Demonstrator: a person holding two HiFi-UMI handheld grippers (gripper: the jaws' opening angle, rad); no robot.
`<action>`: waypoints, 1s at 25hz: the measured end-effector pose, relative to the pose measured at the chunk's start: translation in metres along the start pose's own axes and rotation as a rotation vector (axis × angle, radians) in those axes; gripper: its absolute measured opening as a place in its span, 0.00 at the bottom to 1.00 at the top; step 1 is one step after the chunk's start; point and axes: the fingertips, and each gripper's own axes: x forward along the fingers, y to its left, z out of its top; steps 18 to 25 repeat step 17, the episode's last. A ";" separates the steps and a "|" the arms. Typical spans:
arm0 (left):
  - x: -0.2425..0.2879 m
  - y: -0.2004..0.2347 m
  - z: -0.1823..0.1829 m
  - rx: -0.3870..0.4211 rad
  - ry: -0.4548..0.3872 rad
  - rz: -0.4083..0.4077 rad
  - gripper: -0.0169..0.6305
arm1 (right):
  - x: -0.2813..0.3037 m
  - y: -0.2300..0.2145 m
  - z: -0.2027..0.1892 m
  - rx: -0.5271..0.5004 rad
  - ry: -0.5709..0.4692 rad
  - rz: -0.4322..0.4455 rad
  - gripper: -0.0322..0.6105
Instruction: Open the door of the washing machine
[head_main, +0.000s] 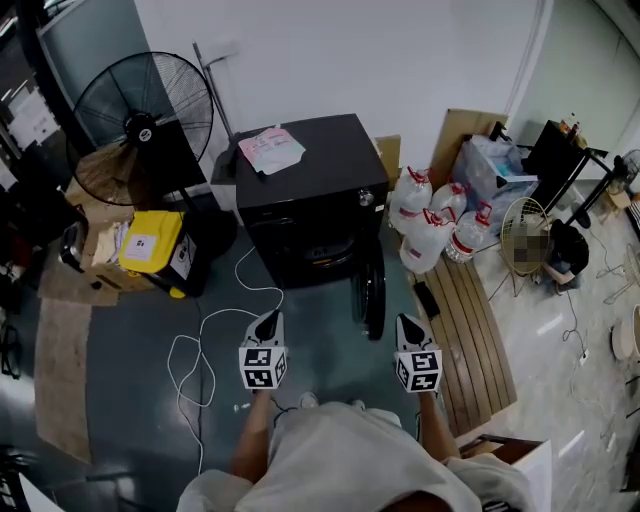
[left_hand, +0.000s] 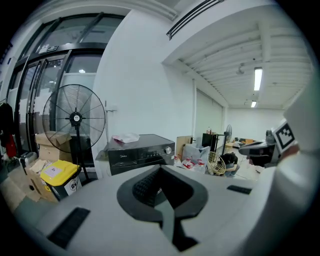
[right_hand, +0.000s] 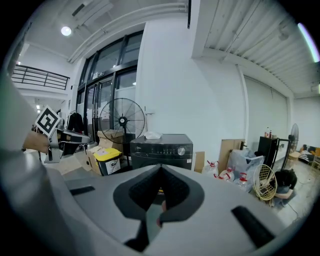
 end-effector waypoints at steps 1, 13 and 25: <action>0.000 -0.001 0.001 0.000 0.000 -0.001 0.04 | 0.000 -0.001 0.001 0.000 0.000 -0.001 0.05; 0.001 0.001 0.000 -0.005 0.003 -0.007 0.04 | 0.003 0.004 0.003 -0.010 0.001 -0.004 0.05; 0.001 0.004 -0.003 -0.008 0.003 -0.005 0.04 | 0.005 0.009 0.002 -0.012 0.000 0.000 0.05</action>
